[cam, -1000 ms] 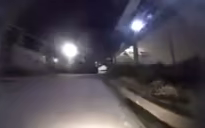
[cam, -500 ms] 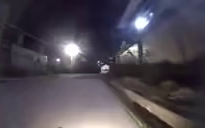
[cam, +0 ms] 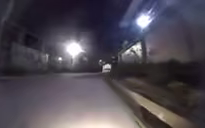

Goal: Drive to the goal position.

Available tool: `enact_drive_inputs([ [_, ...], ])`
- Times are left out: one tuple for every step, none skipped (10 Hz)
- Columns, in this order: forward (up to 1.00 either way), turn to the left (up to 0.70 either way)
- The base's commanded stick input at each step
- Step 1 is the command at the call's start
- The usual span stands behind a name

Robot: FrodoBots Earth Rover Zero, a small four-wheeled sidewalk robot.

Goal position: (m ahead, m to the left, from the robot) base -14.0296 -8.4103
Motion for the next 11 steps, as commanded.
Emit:
enact_drive_inputs([
  [0.7, -0.35],
  [0.7, -0.35],
  [0.7, -0.14],
  [0.7, 0.0],
  [0.7, 0.0],
  [0.7, 0.0],
  [0.7, 0.0],
  [0.7, 0.0],
  [0.7, 0.0],
  [0.7, 0.0],
  [0.7, 0.0],
])
